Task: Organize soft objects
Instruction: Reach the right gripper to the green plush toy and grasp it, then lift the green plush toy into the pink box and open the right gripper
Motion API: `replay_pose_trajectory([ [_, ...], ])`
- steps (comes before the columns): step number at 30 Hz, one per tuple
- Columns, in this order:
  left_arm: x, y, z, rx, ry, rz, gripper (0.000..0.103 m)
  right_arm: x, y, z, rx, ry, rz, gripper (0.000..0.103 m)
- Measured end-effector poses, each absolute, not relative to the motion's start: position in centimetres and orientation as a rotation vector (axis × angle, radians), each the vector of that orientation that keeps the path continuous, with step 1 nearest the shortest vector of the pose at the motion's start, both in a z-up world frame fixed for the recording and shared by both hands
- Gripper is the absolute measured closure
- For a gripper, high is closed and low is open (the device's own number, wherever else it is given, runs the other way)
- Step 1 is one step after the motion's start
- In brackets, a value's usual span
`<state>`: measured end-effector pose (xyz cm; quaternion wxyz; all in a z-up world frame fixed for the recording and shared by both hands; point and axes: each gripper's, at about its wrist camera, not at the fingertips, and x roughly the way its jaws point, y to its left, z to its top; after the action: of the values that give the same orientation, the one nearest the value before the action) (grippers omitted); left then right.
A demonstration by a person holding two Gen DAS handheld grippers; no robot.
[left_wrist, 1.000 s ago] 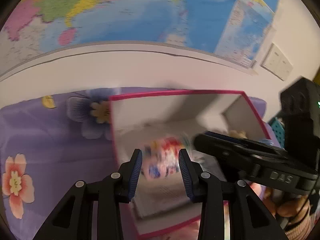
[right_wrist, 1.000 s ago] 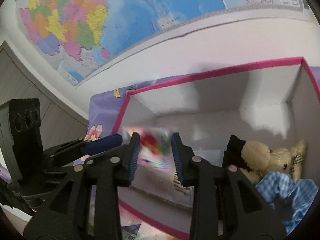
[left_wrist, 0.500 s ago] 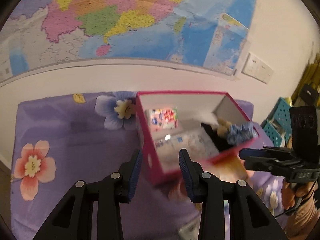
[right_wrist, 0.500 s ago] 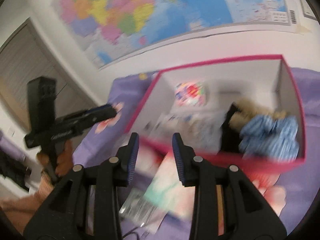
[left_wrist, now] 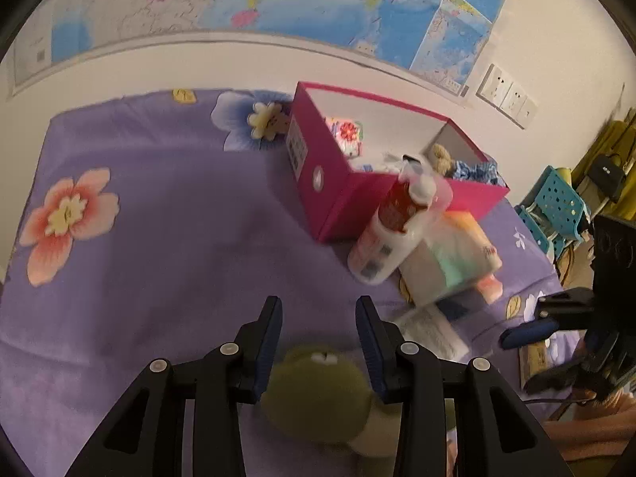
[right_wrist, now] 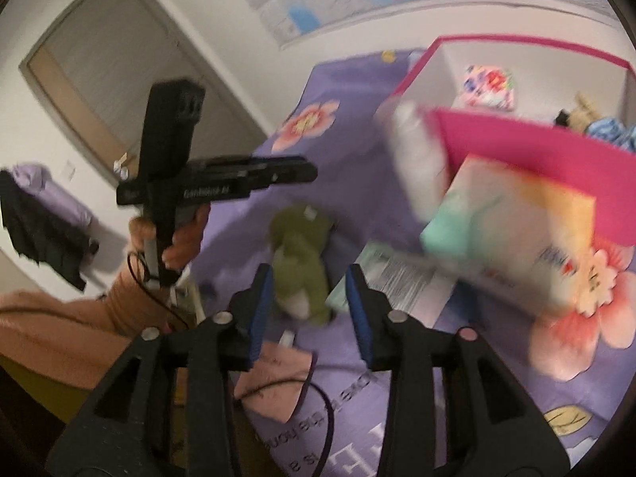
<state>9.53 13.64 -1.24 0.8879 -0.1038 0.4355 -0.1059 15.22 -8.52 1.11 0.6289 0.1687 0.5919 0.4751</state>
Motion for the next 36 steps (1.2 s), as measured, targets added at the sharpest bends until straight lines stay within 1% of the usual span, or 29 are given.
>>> replay_pose_trajectory([
  [1, 9.2, 13.7, -1.5, -0.222, 0.911, -0.223, 0.064, 14.7, -7.9, 0.9, 0.374, 1.37, 1.099, 0.057],
  [7, 8.1, 14.0, -3.0, -0.254, 0.935, -0.212, 0.063, 13.3, -4.2, -0.1, 0.266, 1.376, 1.099, 0.057],
  [13, 7.8, 14.3, -3.7, -0.27, 0.947, -0.212, 0.063, 13.7, -1.8, -1.6, 0.264, 1.368, 1.065, 0.058],
  [14, 7.8, 14.3, -3.7, -0.27, 0.948, -0.216, 0.061, 13.8, -1.8, -1.8, 0.268, 1.364, 1.051, 0.066],
  [15, 7.7, 14.3, -3.8, -0.271, 0.951, -0.223, 0.057, 14.0, -1.9, -2.0, 0.29, 1.364, 1.046, 0.067],
  [16, 7.7, 14.2, -3.9, -0.271, 0.953, -0.226, 0.057, 14.2, -2.1, -2.1, 0.308, 1.355, 1.039, 0.067],
  [19, 7.5, 14.0, -3.8, -0.279, 0.95, -0.245, 0.055, 14.8, -2.8, -2.2, 0.354, 1.337, 1.018, 0.077],
  [20, 7.4, 13.9, -3.7, -0.286, 0.95, -0.253, 0.055, 15.1, -3.2, -2.2, 0.38, 1.336, 1.013, 0.079],
  [23, 7.2, 13.4, -3.4, -0.313, 0.944, -0.284, 0.055, 15.4, -4.6, -2.0, 0.459, 1.33, 1.008, 0.08],
  [32, 6.7, 10.6, 0.4, -0.319, 0.841, -0.398, 0.055, 16.3, -9.6, -0.5, 0.658, 1.272, 0.964, 0.08],
  [36, 7.8, 8.9, 0.6, -0.309, 0.843, -0.457, 0.055, 16.7, -12.4, -0.8, 0.711, 1.261, 0.895, 0.08],
])
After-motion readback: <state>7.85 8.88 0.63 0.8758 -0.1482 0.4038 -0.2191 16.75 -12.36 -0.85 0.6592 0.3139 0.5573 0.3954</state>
